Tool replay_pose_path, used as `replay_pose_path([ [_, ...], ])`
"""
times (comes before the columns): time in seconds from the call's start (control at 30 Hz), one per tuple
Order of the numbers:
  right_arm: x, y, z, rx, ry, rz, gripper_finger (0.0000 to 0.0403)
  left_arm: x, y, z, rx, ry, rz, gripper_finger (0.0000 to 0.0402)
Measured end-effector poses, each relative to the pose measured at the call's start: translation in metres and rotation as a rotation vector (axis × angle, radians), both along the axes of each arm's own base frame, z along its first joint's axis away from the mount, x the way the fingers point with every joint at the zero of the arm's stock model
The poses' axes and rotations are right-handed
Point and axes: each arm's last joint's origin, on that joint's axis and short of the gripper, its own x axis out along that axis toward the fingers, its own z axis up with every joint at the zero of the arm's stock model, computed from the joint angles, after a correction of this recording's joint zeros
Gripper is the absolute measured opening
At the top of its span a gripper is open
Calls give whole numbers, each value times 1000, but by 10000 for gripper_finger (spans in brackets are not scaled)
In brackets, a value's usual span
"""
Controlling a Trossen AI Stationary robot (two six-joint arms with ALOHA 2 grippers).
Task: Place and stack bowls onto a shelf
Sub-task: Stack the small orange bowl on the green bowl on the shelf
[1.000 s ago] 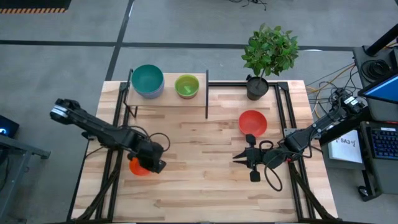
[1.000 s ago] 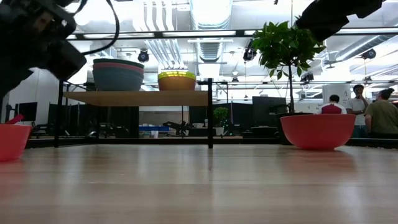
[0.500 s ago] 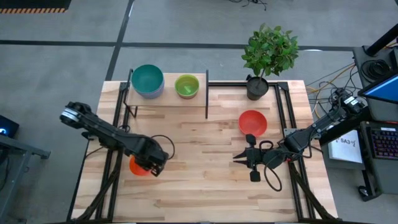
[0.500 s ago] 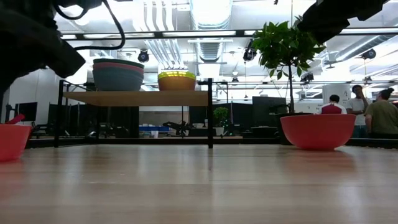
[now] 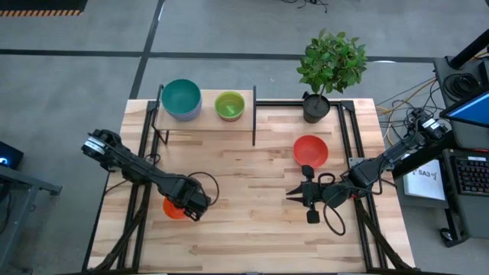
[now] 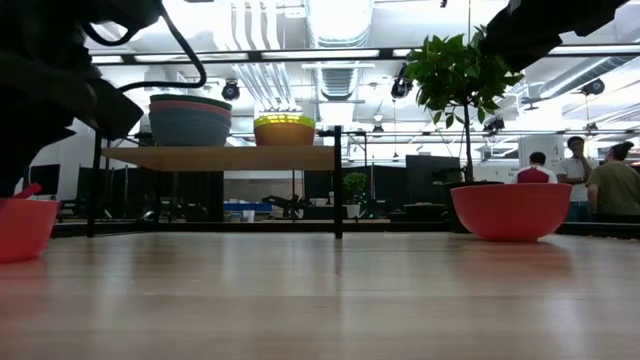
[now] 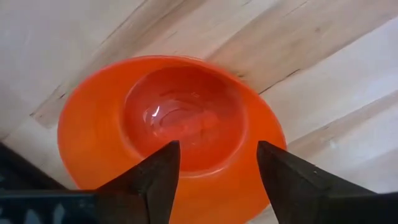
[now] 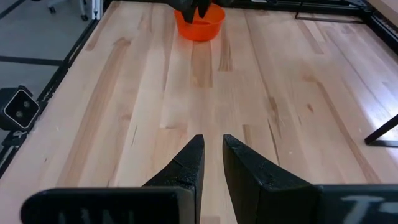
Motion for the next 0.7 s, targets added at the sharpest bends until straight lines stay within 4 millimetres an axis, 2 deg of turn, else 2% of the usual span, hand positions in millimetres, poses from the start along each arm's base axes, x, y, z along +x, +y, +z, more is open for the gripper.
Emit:
replay_pose_path([
  [0.2,2,1,-4,-9,14,0,47,-1,0,4,-10,-20,-8,196],
  [0.37,3,2,-5,-12,17,0,47,-3,1,19,-37,-76,-7,194],
  [0.5,3,2,-5,-12,17,0,47,5,-3,30,-73,-164,-22,194],
  [0.6,3,2,-5,-13,17,0,47,13,-8,27,-76,-227,-41,194],
  [0.7,3,2,-5,-13,17,0,47,13,-8,15,-47,-163,-39,194],
])
